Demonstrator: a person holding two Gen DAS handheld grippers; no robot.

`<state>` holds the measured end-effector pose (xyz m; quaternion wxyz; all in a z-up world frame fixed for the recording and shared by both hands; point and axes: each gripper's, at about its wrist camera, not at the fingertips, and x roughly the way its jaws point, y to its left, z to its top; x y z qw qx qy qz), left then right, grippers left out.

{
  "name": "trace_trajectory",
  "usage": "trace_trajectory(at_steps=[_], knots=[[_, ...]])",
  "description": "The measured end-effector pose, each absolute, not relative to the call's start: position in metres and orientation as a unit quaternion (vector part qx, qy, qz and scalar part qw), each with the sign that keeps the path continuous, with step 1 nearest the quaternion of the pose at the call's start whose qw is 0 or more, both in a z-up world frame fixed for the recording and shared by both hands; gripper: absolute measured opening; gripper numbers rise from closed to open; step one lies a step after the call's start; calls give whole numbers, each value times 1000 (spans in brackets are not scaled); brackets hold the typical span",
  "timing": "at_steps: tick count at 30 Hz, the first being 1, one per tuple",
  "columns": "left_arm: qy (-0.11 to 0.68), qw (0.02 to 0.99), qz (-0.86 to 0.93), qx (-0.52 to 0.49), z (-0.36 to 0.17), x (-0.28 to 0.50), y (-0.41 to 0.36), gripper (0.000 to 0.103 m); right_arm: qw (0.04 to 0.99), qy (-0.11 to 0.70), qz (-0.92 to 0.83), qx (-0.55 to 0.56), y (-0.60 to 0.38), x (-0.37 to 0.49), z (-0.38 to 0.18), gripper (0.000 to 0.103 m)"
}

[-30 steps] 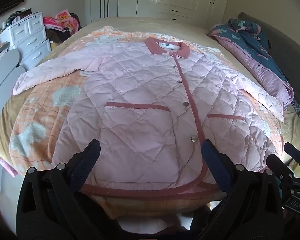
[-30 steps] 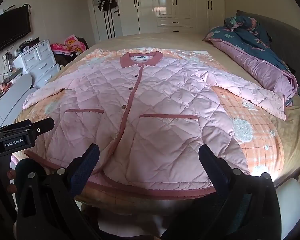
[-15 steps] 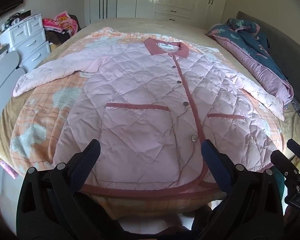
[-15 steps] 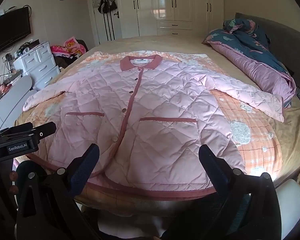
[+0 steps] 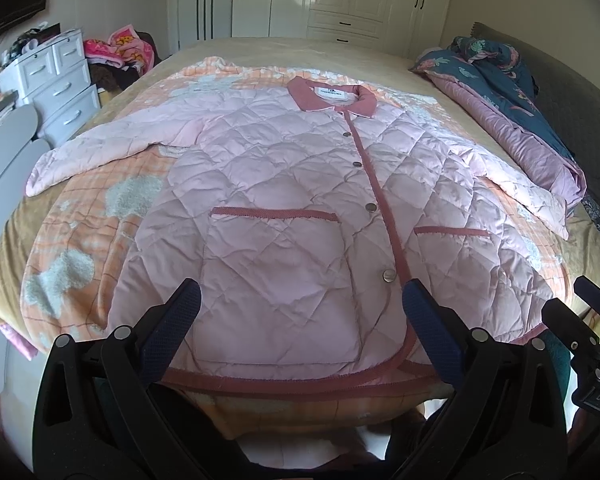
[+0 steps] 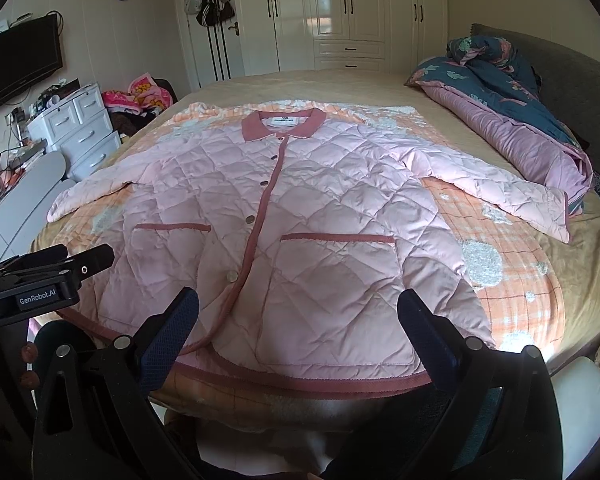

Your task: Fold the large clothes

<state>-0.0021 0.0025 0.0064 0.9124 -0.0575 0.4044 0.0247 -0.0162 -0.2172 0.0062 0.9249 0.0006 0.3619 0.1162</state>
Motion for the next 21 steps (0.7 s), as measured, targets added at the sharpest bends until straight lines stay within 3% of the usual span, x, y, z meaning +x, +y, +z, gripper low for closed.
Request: trace_trajectory(at_steps=[21], knots=[[403,913,27,-53,7,-2,1,95,924,363,118,1,-216,-16,3,99]])
